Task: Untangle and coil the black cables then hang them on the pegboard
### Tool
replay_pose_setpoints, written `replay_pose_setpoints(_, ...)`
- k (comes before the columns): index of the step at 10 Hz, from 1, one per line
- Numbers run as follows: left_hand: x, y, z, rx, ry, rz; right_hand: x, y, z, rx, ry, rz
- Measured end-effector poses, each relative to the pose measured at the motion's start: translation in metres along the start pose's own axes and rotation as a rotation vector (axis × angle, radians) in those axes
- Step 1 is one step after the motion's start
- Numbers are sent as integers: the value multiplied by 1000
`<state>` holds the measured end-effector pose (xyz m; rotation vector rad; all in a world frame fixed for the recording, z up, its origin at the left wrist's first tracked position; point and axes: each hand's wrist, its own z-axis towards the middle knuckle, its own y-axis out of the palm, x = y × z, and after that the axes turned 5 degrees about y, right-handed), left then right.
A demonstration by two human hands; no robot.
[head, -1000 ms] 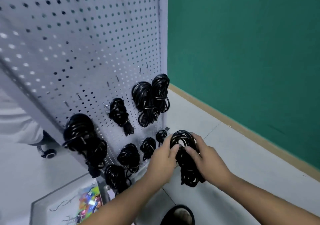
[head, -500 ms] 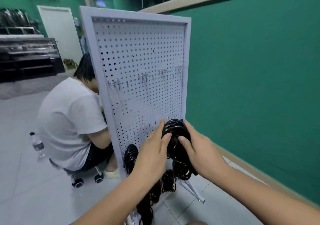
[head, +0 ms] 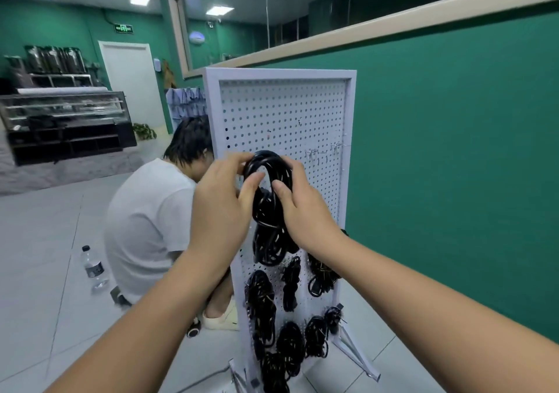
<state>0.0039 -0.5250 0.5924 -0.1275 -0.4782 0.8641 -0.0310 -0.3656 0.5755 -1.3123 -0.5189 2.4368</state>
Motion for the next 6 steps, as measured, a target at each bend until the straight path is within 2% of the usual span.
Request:
replay_pose_setpoints(1, -16, 0, 15, 18, 5, 75, -1, 12, 24, -53, 49, 80)
replay_pose_setpoints(3, -43, 10, 11, 37, 53, 225, 11, 37, 40, -115, 80, 47)
replay_pose_setpoints(6, -40, 9, -2, 30, 71, 218, 17, 27, 24, -182, 95, -17)
